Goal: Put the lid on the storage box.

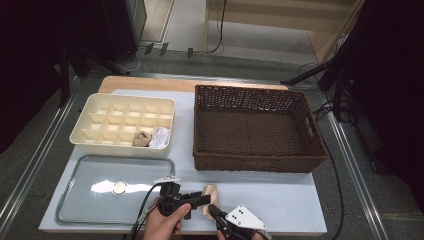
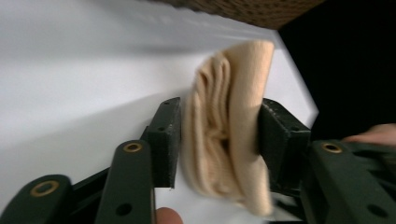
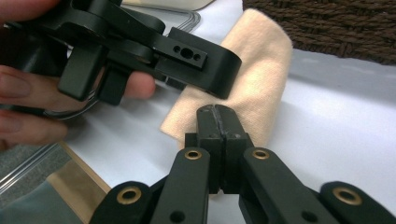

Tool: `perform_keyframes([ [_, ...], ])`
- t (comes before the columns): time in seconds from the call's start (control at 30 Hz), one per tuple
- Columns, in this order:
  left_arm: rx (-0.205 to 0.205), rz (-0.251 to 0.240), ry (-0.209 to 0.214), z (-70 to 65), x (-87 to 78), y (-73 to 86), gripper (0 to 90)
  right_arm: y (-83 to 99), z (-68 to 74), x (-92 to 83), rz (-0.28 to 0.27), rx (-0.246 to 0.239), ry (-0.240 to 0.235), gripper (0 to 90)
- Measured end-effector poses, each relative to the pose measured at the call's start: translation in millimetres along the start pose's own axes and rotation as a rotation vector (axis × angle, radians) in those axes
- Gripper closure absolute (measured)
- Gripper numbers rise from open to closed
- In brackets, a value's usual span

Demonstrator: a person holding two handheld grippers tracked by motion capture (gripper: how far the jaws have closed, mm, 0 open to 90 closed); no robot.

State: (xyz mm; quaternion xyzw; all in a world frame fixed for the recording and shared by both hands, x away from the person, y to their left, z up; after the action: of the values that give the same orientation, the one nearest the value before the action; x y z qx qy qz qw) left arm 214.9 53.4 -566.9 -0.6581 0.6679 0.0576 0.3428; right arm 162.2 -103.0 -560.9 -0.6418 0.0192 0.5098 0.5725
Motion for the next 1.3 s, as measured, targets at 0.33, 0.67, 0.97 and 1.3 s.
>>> perform_keyframes([
  [0.33, 0.023, -0.012, 0.025, -0.2, -3.2, 0.4, 75.0, -0.7, -0.4, -1.6, -0.008, 0.005, -0.01, 87.7],
  [0.67, 0.162, -0.121, -0.155, -7.8, -29.2, -3.1, 75.2, -11.4, -1.9, -10.8, -0.086, -0.041, 0.073, 69.9],
  [0.97, 0.202, -0.204, -0.251, -5.2, -64.2, -3.6, 75.2, -17.8, -6.4, -6.6, -0.133, -0.077, 0.116, 54.5],
  [1.3, 0.186, -0.273, -0.311, 7.9, -107.4, -6.5, 75.2, -25.8, -6.5, 0.0, -0.128, -0.086, 0.125, 49.0],
])
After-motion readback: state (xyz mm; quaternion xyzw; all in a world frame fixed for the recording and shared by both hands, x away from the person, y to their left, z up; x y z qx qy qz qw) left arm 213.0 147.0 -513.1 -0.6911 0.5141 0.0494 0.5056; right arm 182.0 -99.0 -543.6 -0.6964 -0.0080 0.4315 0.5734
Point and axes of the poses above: each handheld gripper's, and its own axes: x roughly forward along the jaws, y roughly out of its underside, z roughly to its left, the point moved 4 cm from there along x, roughly forward along the jaws, and after that the axes turned 15 degrees about z, right-handed, at the moved point
